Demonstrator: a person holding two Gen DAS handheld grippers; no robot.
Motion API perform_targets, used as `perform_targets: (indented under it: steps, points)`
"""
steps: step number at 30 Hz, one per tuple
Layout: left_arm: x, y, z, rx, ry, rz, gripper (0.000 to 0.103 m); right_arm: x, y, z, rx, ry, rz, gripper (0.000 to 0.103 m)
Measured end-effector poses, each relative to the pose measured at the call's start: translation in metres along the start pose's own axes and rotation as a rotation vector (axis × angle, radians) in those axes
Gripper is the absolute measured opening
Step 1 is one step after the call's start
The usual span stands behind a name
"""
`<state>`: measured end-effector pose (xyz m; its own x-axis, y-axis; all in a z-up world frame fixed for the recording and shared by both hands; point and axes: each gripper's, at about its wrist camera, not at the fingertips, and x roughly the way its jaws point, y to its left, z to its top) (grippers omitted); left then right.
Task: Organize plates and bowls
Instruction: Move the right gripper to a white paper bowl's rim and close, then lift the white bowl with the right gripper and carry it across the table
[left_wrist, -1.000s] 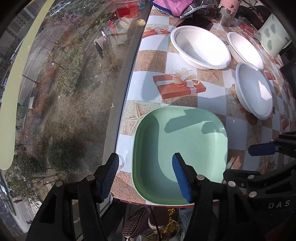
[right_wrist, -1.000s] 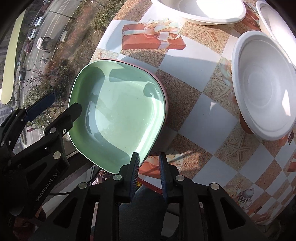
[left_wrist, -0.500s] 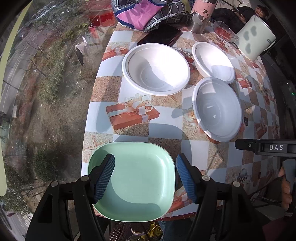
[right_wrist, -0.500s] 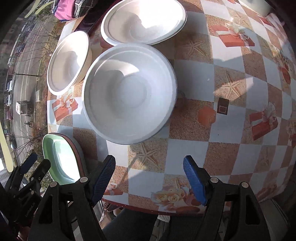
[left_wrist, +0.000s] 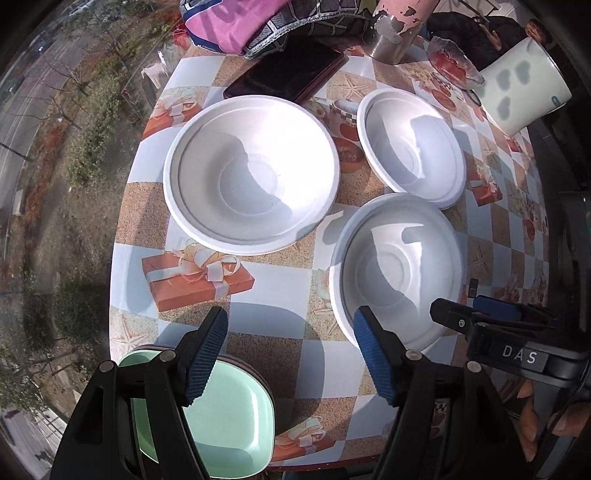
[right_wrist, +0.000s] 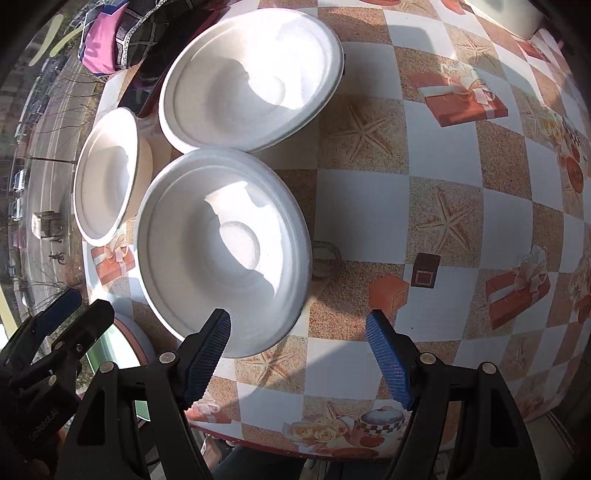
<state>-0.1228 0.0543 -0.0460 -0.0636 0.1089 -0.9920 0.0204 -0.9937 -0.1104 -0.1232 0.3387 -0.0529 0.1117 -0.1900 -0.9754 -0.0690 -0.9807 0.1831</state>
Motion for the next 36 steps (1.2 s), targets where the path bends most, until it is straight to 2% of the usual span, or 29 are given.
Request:
perform_targets:
  steps: [8,25,27,28,29,30,31,32,36]
  points:
    - [0.023,-0.008,0.015,-0.053,0.047,0.001,0.074,0.011,0.001,0.021,-0.021,0.013,-0.011,0.077]
    - [0.065,-0.036,0.026,0.007,0.133,0.065,0.073,0.046,0.021,0.037,-0.099,0.064,-0.098,0.076]
    - [0.07,-0.04,0.026,0.018,0.145,0.058,0.056,0.048,0.032,0.035,-0.114,0.054,-0.104,0.07]
    - [0.074,-0.045,0.027,0.027,0.157,0.054,0.05,0.046,0.035,0.034,-0.125,0.046,-0.102,0.059]
    - [0.077,-0.048,0.026,0.039,0.165,0.046,0.039,0.043,0.036,0.033,-0.135,0.044,-0.084,0.045]
    - [0.078,-0.052,0.025,0.05,0.167,0.032,0.03,0.043,0.038,0.033,-0.137,0.049,-0.058,0.037]
    - [0.078,-0.057,0.023,0.062,0.166,0.031,0.027,0.043,0.037,0.032,-0.132,0.061,-0.027,0.026]
    - [0.078,-0.061,0.022,0.073,0.16,0.047,0.027,0.044,0.038,0.031,-0.127,0.073,-0.011,0.02]
    - [0.08,-0.072,0.015,0.09,0.16,0.046,0.027,0.044,0.032,0.023,-0.116,0.073,-0.005,0.019]
